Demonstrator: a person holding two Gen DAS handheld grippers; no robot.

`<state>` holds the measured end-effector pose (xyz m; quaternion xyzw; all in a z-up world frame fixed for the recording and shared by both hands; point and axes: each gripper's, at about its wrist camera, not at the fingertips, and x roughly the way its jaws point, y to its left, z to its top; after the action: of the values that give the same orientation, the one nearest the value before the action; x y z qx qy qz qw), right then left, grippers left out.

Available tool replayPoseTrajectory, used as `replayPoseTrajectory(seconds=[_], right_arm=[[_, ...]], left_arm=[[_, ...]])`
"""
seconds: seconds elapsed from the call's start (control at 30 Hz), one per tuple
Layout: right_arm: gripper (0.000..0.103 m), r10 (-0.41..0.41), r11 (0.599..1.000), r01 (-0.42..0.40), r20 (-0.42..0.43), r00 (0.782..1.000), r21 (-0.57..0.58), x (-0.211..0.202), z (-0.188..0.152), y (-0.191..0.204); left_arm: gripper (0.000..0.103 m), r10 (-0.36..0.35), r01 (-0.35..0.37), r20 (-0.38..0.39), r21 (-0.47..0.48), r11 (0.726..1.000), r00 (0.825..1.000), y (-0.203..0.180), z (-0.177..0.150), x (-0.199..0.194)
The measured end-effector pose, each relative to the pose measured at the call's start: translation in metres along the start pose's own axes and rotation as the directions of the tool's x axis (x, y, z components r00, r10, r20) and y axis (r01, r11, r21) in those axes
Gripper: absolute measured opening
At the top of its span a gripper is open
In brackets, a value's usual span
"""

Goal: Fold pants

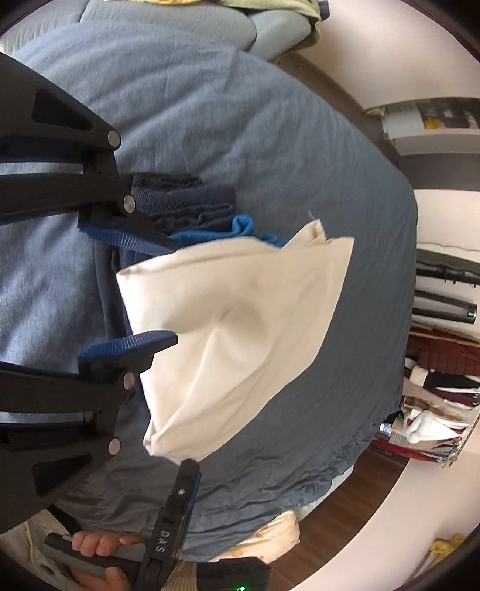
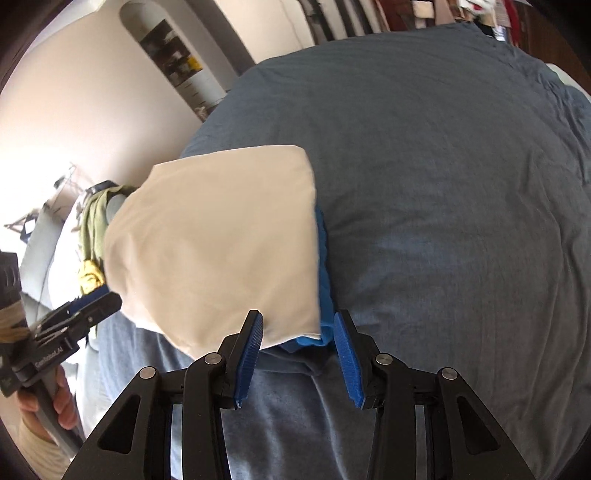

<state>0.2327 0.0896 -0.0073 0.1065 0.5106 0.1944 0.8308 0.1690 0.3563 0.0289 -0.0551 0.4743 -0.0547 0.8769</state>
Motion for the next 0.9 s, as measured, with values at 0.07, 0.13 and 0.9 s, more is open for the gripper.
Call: replayPoseTrajectory(seconds=[0.07, 0.13, 0.9], right_arm=[[0.040, -0.010, 1.000, 0.010, 0.008, 1.000, 0.007, 0.002, -0.001, -0.002], [0.040, -0.017, 1.000, 0.017, 0.014, 1.000, -0.006, 0.002, -0.001, -0.002], [0.040, -0.104, 0.992, 0.101, -0.035, 0.994, -0.080, 0.019, -0.016, 0.001]], left_arm=[[0.041, -0.012, 0.012, -0.005, -0.001, 1.000, 1.000, 0.000, -0.002, 0.002], [0.035, -0.018, 0.018, -0.014, -0.011, 1.000, 1.000, 0.000, -0.004, 0.002], [0.003, 0.071, -0.069, -0.106, 0.027, 0.997, 0.992, 0.001, -0.012, -0.009]])
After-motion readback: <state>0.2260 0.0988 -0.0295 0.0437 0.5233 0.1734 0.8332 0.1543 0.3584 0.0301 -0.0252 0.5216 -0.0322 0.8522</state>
